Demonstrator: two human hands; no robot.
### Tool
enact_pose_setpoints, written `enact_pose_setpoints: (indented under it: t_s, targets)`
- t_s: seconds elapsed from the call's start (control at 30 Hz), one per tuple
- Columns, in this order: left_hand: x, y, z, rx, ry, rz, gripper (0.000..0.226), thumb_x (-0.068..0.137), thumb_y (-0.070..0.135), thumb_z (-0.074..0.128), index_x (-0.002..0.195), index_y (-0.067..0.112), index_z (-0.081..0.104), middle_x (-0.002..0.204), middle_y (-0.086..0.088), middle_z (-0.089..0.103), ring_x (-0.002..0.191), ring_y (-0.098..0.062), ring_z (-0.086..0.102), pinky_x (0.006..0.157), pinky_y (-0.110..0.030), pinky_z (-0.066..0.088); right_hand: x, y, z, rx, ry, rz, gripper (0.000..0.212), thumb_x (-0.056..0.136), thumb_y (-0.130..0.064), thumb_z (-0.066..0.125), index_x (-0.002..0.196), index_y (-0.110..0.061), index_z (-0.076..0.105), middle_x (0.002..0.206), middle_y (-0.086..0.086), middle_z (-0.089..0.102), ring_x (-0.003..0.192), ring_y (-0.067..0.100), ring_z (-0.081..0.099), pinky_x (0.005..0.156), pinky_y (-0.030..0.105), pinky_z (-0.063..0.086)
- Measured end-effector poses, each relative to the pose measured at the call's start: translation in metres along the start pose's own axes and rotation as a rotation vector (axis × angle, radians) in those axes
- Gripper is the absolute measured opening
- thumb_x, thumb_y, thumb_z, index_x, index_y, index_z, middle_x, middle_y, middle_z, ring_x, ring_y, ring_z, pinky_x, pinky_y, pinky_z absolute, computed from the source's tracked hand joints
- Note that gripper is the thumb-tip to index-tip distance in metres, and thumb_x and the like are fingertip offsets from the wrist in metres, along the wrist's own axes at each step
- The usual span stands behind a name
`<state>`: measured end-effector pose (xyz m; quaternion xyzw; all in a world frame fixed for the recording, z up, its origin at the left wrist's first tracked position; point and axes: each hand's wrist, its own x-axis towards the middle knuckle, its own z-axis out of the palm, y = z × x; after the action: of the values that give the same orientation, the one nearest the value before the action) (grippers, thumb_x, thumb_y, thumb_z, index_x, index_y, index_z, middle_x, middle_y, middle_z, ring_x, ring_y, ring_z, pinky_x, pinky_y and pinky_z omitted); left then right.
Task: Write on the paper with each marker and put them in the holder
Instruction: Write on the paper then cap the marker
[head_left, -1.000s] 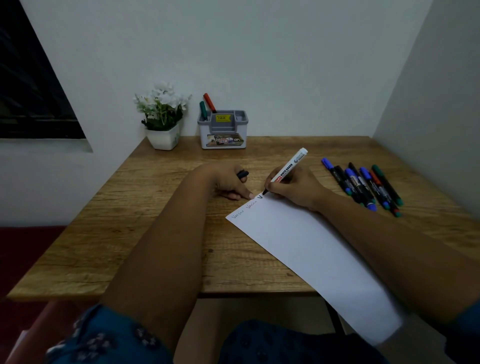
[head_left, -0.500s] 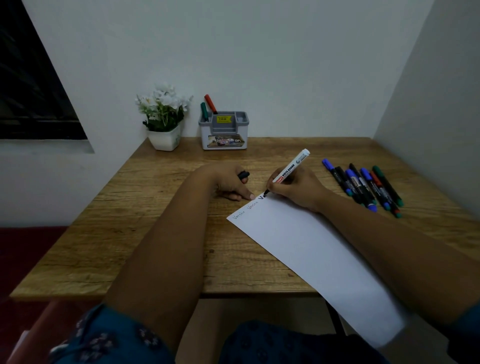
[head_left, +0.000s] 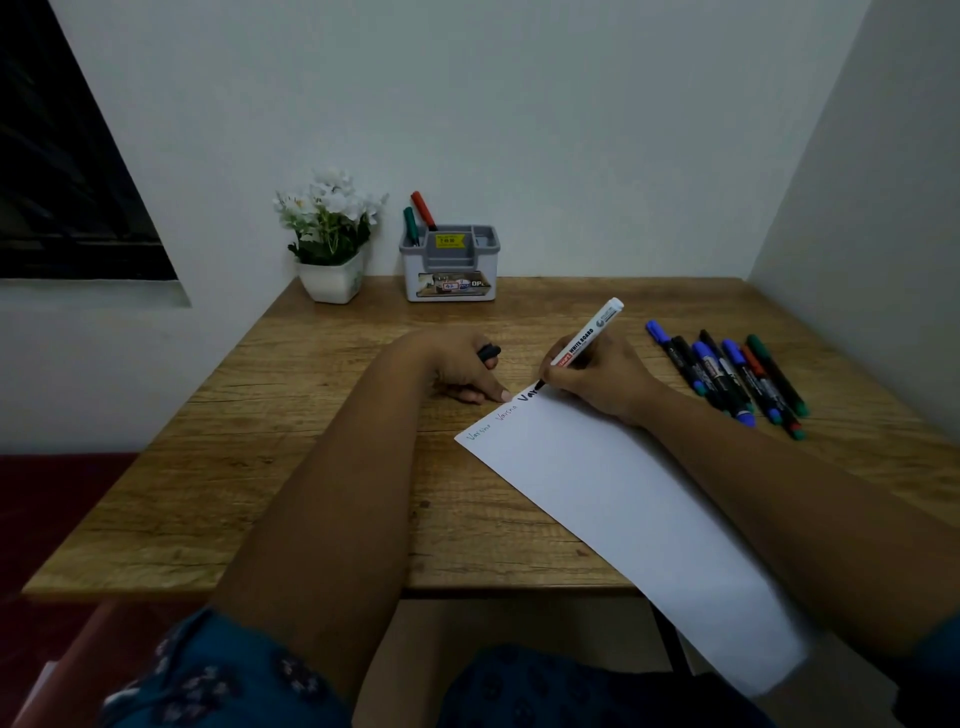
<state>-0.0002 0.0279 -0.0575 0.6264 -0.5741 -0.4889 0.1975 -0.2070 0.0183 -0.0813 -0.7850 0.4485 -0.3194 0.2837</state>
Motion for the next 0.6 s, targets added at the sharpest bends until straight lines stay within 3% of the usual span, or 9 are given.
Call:
enact_pose_setpoints:
  t_s: [0.37, 0.6]
  targets:
    - [0.0018, -0.0006, -0.0006, 0.0, -0.006, -0.009, 0.038, 0.076, 0.004, 0.079, 0.077, 0.017, 0.043, 0.074, -0.002, 0.057, 0.053, -0.006, 0.059, 0.046, -0.014, 0.05, 0.0022, 0.0031, 0.0013, 0.028, 0.023, 0.014, 0.006, 0.08, -0.018, 0.07, 0.076, -0.016, 0.074, 0.08, -0.002, 0.074, 0.081, 0.011, 0.069, 0.077, 0.035, 0.058]
    - [-0.0002, 0.0001, -0.0002, 0.006, -0.003, -0.003, 0.038, 0.076, 0.004, 0.079, 0.078, 0.016, 0.043, 0.073, -0.003, 0.058, 0.052, -0.006, 0.059, 0.046, -0.013, 0.049, 0.0019, 0.0028, 0.0024, 0.005, 0.038, 0.016, 0.007, 0.081, -0.017, 0.07, 0.074, -0.018, 0.071, 0.077, -0.005, 0.07, 0.077, 0.006, 0.066, 0.069, 0.022, 0.051]
